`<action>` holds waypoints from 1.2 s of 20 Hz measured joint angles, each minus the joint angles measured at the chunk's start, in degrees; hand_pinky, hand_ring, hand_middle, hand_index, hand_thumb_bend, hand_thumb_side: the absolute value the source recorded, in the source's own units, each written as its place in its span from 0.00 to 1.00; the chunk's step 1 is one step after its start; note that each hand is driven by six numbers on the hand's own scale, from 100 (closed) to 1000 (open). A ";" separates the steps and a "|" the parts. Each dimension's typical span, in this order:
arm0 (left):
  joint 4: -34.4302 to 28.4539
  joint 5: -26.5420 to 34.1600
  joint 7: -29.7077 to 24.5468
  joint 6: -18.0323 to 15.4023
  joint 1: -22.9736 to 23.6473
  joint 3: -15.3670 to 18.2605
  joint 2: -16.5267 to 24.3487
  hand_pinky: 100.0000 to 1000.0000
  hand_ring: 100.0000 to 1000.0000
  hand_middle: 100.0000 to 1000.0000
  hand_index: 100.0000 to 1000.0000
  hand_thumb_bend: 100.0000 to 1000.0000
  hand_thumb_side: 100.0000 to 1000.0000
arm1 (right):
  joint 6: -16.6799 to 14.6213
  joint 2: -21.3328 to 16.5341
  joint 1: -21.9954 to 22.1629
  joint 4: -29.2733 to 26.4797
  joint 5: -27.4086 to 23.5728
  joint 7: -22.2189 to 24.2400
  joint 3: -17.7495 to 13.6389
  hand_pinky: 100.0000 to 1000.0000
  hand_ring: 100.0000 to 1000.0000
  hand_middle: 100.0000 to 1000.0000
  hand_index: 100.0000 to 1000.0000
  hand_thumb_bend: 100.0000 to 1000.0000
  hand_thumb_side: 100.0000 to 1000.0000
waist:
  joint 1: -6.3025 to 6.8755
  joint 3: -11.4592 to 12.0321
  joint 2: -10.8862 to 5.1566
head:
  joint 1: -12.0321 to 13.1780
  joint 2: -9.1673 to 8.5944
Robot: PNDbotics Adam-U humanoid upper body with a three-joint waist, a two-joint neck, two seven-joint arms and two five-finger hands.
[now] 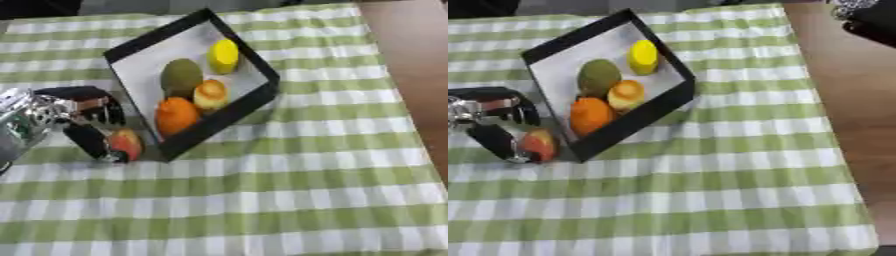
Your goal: Pick up objects on the table and place them in the box.
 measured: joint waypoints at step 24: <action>-18.58 3.31 -0.79 -0.76 3.23 9.62 9.80 0.72 0.68 0.59 0.51 0.19 0.00 | -0.20 0.00 0.87 0.00 -0.23 -0.43 -0.34 0.89 0.71 0.65 0.76 0.02 0.33 | 0.01 0.70 0.02 | -1.69 0.00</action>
